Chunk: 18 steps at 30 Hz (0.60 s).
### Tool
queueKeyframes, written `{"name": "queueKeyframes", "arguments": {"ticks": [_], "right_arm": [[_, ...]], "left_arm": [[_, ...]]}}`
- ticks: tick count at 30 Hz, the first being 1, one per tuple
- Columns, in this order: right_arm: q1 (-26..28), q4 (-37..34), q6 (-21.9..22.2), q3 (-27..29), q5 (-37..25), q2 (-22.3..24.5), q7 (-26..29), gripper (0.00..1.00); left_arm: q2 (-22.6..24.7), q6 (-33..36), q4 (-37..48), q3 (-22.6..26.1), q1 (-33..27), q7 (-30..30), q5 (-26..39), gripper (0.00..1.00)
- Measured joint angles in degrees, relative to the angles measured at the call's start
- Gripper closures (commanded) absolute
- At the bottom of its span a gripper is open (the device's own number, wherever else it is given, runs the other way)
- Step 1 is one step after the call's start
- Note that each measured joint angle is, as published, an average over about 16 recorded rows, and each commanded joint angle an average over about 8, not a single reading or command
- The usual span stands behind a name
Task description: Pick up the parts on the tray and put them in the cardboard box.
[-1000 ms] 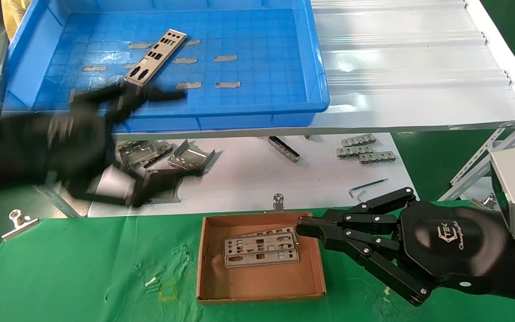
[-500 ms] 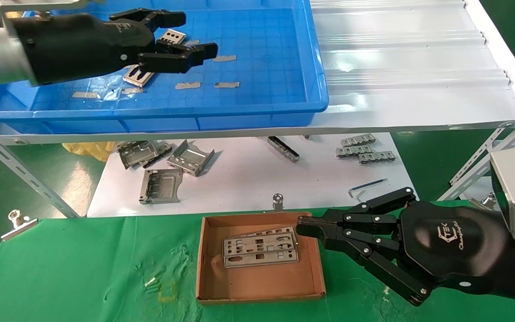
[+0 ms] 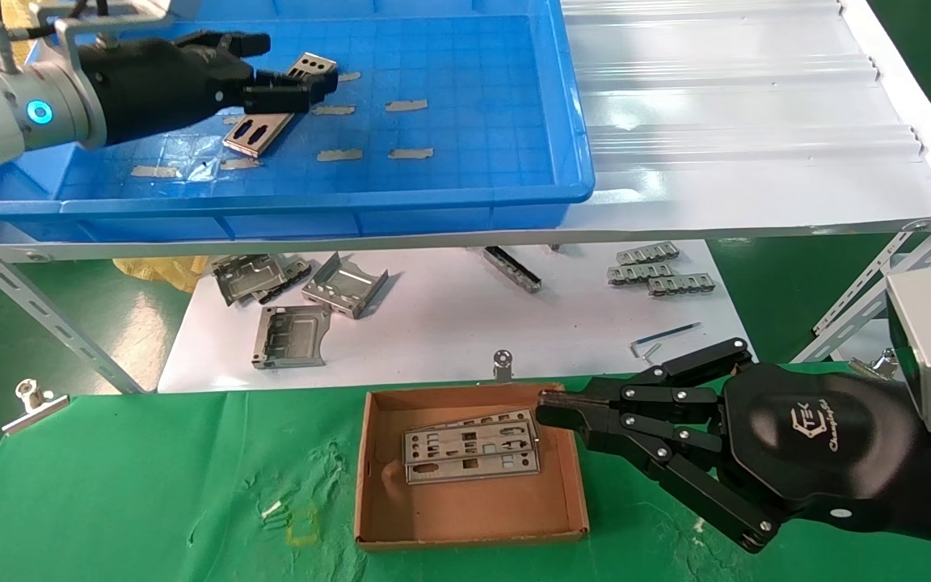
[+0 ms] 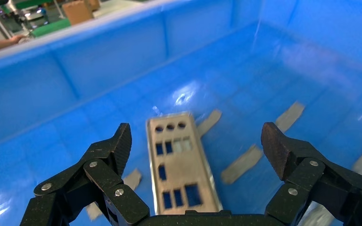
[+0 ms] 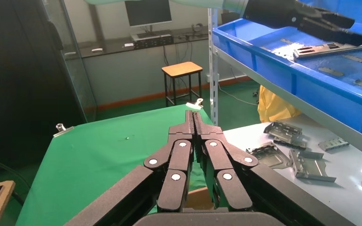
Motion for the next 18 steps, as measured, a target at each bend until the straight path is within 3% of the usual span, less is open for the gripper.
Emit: {"name": "queueKeyframes", "arguments": {"ticks": [3, 5, 10, 11, 13, 18], "right_arm": [[0.0, 0.0, 0.0, 0.0, 0.0, 0.0, 0.0, 0.0], [0.0, 0.0, 0.0, 0.0, 0.0, 0.0, 0.0, 0.0], [0.0, 0.0, 0.0, 0.0, 0.0, 0.0, 0.0, 0.0], [0.0, 0.0, 0.0, 0.0, 0.0, 0.0, 0.0, 0.0], [0.0, 0.0, 0.0, 0.0, 0.0, 0.0, 0.0, 0.0], [0.0, 0.0, 0.0, 0.0, 0.0, 0.0, 0.0, 0.0]], "left_arm": [[0.56, -1.15, 1.46, 0.21, -0.39, 0.86, 0.39, 0.04], [0.89, -1.77, 2.24, 0.32, -0.6, 1.38, 0.59, 0.2], [1.57, -2.99, 3.75, 0.44, -0.98, 2.35, 0.83, 0.82], [1.69, -3.21, 4.01, 0.43, -1.04, 2.47, 0.82, 0.9], [1.92, -3.64, 4.49, 0.39, -1.14, 2.65, 0.77, 1.0], [2.41, -4.58, 5.51, 0.22, -1.29, 2.82, 0.54, 1.0]]}}
